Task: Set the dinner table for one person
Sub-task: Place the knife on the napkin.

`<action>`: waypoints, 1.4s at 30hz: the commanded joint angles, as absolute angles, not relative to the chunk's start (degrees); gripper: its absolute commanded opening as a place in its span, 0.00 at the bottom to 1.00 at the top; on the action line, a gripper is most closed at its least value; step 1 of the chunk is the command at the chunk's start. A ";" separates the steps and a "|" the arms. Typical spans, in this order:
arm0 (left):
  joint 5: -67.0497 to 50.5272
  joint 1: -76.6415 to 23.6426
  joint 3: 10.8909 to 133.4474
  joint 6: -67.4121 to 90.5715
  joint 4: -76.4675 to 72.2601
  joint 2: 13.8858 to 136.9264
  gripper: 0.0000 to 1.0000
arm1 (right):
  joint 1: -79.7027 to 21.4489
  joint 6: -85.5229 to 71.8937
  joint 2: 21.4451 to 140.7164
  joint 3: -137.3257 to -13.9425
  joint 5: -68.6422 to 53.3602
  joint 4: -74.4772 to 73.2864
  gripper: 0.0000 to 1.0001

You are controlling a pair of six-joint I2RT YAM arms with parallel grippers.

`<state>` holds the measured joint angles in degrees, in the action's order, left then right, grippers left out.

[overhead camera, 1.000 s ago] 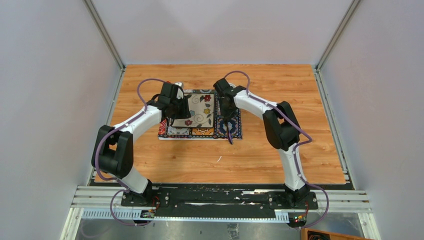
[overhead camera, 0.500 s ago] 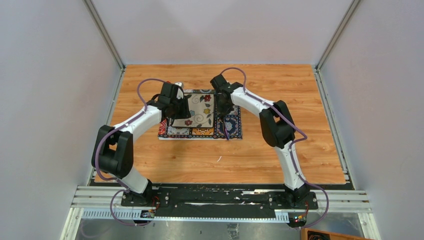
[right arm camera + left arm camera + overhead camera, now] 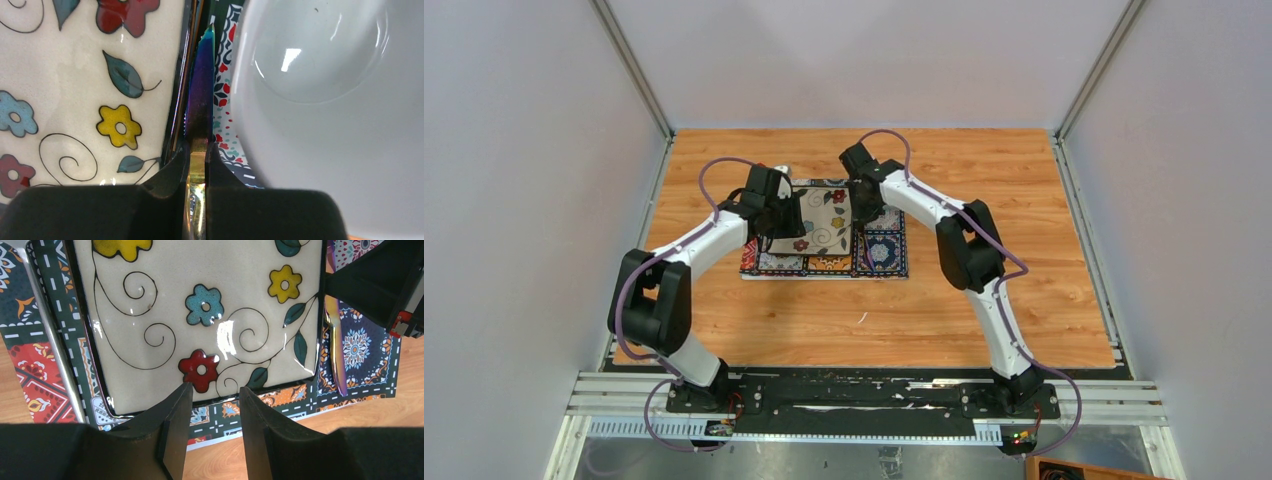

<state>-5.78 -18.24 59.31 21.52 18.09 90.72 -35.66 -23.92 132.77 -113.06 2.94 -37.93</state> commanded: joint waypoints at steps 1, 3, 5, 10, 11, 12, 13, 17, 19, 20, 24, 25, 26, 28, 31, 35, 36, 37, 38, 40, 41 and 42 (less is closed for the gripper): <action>-5.56 -18.72 59.21 21.09 17.69 91.60 0.45 | -36.21 -22.80 135.05 -116.97 2.61 -39.11 0.00; -5.80 -18.71 59.30 21.10 17.72 91.91 0.45 | -35.98 -22.73 135.54 -117.77 2.79 -39.05 0.00; -5.73 -18.72 59.38 21.09 17.67 92.08 0.45 | -35.70 -22.59 135.98 -118.25 3.10 -38.94 0.00; -5.98 -18.72 59.39 21.07 17.56 92.43 0.45 | -34.57 -22.44 136.89 -118.52 3.60 -38.16 0.00; -6.03 -18.72 59.41 21.09 17.60 92.46 0.45 | -34.42 -22.40 136.95 -118.40 3.56 -37.75 0.00; -5.98 -18.72 59.35 21.09 17.66 92.48 0.45 | -34.33 -22.35 137.02 -118.39 3.60 -37.41 0.00; -6.01 -18.72 59.35 21.02 17.62 92.54 0.45 | -34.24 -22.26 137.16 -118.48 3.65 -37.17 0.00; -5.87 -18.72 59.50 20.94 17.67 92.85 0.45 | -33.53 -21.93 137.90 -119.20 3.63 -36.82 0.00; -5.95 -18.72 59.60 20.92 17.67 93.13 0.45 | -33.11 -21.70 138.13 -119.56 3.77 -36.70 0.00; -6.04 -18.72 59.62 20.98 17.60 93.21 0.45 | -32.94 -21.70 138.20 -119.73 3.85 -36.58 0.00; -6.19 -18.72 59.66 21.01 17.60 93.34 0.45 | -32.45 -21.40 138.39 -120.01 3.95 -36.03 0.00; -6.12 -18.72 59.72 21.01 17.65 93.26 0.45 | -32.37 -21.23 138.42 -120.05 4.00 -35.81 0.00; -6.10 -18.72 59.68 21.01 17.63 93.25 0.45 | -32.35 -21.08 138.55 -120.06 4.11 -35.64 0.00; -6.10 -18.72 59.60 21.00 17.66 93.13 0.45 | -32.18 -20.93 138.81 -120.14 4.45 -35.37 0.00; -5.96 -18.72 59.68 20.92 17.75 93.05 0.45 | -32.17 -21.07 138.95 -120.08 3.91 -35.24 0.00; -6.07 -18.72 59.70 20.98 17.70 93.08 0.45 | -32.13 -21.17 138.42 -119.45 2.43 -34.83 0.09; -6.27 -18.72 59.68 21.00 17.67 93.10 0.45 | -32.16 -21.17 138.24 -119.18 2.42 -34.81 0.15; -6.37 -18.72 59.65 21.08 17.60 93.16 0.45 | -32.16 -21.22 137.99 -118.84 2.38 -34.71 0.21; -6.37 -18.72 59.67 21.09 17.62 93.14 0.45 | -32.09 -21.13 137.82 -118.50 2.37 -34.64 0.26; -6.50 -18.72 59.72 21.16 17.50 93.16 0.45 | -32.15 -21.11 137.29 -117.96 2.37 -34.63 0.37; -6.65 -18.72 59.71 21.18 17.45 93.14 0.45 | -32.17 -21.12 137.04 -117.58 2.23 -34.62 0.40; -6.70 -18.72 59.70 21.25 17.45 93.11 0.45 | -32.17 -21.16 136.62 -117.23 2.01 -34.63 0.42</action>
